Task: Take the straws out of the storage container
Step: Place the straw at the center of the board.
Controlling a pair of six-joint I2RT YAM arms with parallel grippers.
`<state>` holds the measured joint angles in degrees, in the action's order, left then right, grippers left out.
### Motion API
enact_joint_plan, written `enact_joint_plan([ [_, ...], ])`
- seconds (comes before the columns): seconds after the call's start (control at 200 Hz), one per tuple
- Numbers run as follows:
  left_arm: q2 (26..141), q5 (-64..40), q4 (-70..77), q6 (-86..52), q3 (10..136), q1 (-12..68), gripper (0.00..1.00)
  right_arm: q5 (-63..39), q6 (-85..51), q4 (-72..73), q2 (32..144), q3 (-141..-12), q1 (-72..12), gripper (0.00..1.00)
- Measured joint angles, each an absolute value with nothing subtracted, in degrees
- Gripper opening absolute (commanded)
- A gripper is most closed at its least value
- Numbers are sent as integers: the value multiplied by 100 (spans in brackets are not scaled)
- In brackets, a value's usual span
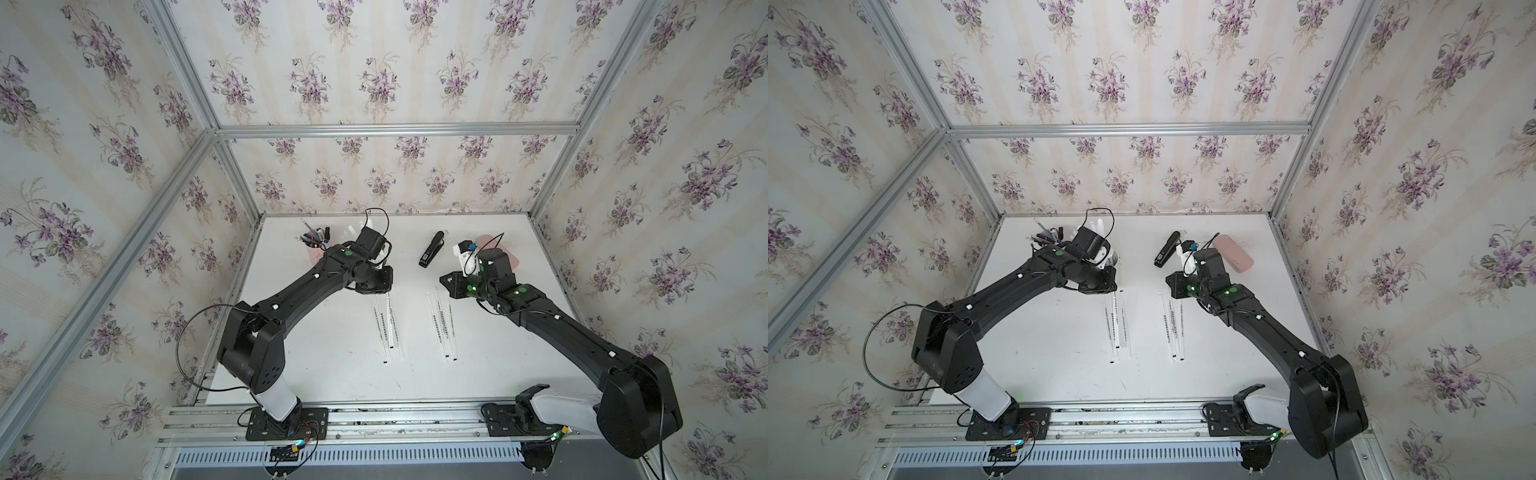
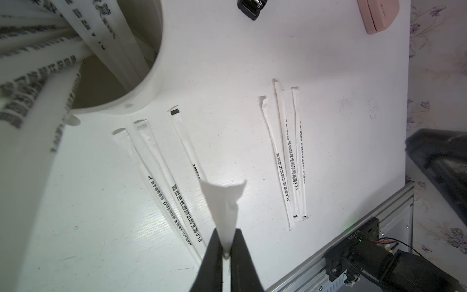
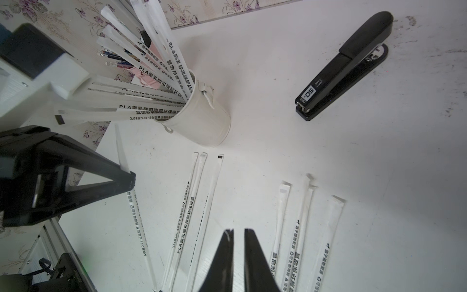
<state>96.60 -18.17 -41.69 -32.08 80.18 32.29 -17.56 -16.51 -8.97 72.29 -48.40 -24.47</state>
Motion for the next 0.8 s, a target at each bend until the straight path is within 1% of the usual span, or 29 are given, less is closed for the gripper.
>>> enact_joint_plan([
  [0.28,9983,-1723,-4051,-3205,8018,3234,12,-1739,-1625,-891,7253,-4829,-2447,14],
  [0.799,10029,-1693,-3931,-3267,7837,3234,14,-1734,-1605,-888,7308,-4829,-2447,14],
])
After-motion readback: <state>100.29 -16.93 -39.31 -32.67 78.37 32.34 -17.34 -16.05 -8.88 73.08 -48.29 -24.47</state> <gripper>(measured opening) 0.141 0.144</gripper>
